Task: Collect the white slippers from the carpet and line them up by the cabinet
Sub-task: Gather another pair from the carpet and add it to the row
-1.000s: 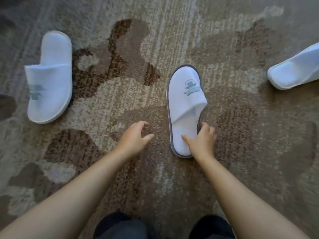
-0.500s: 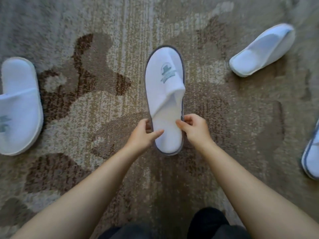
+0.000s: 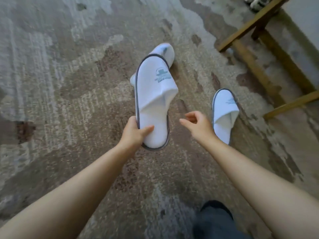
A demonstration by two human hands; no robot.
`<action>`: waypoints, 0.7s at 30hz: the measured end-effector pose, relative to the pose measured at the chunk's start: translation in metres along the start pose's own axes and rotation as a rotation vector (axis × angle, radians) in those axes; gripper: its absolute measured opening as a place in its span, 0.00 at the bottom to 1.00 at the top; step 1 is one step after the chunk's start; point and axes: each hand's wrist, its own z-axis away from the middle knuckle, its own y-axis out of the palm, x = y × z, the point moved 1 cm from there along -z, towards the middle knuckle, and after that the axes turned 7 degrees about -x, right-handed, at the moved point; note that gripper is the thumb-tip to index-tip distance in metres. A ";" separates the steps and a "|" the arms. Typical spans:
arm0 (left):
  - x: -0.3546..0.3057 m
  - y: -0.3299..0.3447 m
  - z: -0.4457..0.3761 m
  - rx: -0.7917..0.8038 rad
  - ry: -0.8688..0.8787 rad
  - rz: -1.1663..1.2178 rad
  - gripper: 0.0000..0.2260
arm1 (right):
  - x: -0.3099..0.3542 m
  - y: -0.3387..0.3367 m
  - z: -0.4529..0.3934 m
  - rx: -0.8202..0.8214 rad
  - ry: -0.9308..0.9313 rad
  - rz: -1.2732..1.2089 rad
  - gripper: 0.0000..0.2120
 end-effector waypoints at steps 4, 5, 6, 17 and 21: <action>0.011 0.066 -0.012 0.055 -0.037 -0.115 0.16 | -0.090 -0.044 -0.021 -0.188 0.201 0.037 0.21; 0.013 0.080 -0.015 0.052 -0.049 -0.140 0.17 | -0.111 -0.051 -0.026 -0.221 0.264 0.040 0.22; 0.014 0.093 -0.018 0.048 -0.061 -0.161 0.18 | -0.131 -0.057 -0.032 -0.240 0.322 0.044 0.24; 0.033 0.156 -0.045 -0.043 -0.134 -0.324 0.16 | -0.202 -0.047 -0.074 -0.303 0.525 0.203 0.38; 0.033 0.157 -0.040 -0.041 -0.140 -0.314 0.14 | -0.201 -0.050 -0.076 -0.356 0.601 0.133 0.37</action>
